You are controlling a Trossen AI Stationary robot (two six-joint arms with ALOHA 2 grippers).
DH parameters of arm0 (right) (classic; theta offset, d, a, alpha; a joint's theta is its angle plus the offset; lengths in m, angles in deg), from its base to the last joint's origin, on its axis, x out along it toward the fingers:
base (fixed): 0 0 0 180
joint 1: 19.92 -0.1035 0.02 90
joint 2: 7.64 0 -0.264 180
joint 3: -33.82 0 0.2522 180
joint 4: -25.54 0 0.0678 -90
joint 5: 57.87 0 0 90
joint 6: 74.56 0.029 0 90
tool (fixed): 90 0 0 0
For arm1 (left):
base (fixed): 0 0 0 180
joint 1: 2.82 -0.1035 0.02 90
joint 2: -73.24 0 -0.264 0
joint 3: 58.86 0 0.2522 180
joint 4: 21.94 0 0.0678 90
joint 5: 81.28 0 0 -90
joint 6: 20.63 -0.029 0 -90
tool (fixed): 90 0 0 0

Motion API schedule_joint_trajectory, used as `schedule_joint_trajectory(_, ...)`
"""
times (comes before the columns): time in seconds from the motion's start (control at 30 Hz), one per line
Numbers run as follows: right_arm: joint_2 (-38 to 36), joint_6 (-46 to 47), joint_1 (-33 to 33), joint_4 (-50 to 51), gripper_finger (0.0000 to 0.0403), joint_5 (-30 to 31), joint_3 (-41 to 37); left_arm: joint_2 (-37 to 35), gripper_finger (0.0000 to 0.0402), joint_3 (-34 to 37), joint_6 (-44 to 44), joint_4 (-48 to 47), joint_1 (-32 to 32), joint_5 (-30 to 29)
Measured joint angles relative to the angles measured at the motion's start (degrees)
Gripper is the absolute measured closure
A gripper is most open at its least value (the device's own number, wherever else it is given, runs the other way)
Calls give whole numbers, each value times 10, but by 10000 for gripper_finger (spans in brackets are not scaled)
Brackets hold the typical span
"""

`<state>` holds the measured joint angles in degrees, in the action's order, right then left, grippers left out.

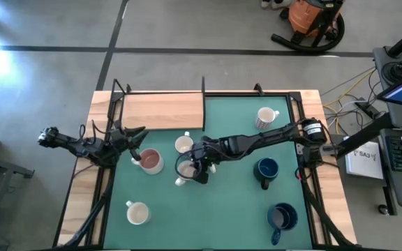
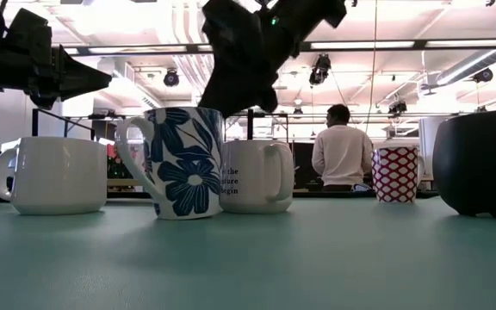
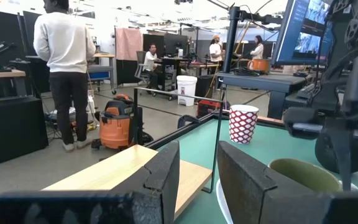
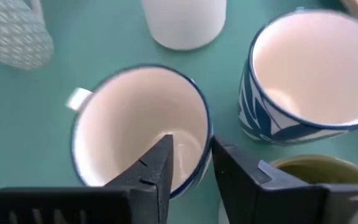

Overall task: Place coffee mugs
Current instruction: Move the bottom blue patterned mug to the middle of the table, then put the pink mug on the shelf

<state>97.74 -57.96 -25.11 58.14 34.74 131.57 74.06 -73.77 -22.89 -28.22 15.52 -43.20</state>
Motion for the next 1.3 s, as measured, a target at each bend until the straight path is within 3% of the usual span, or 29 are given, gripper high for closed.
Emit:
schedule_joint_trajectory(0.33,-65,9,0,71,312,0,1,0,310,0,0,0,0,0)
schedule_joint_trajectory(0.8,-85,33,-20,220,308,6,-39,0,310,0,0,0,0,0)
schedule_joint_trajectory(1.0,-174,32,-52,161,313,26,-147,0,310,0,0,0,0,0)
schedule_joint_trajectory(1.3,-353,52,-118,-112,321,84,-380,0,310,0,0,0,0,0)
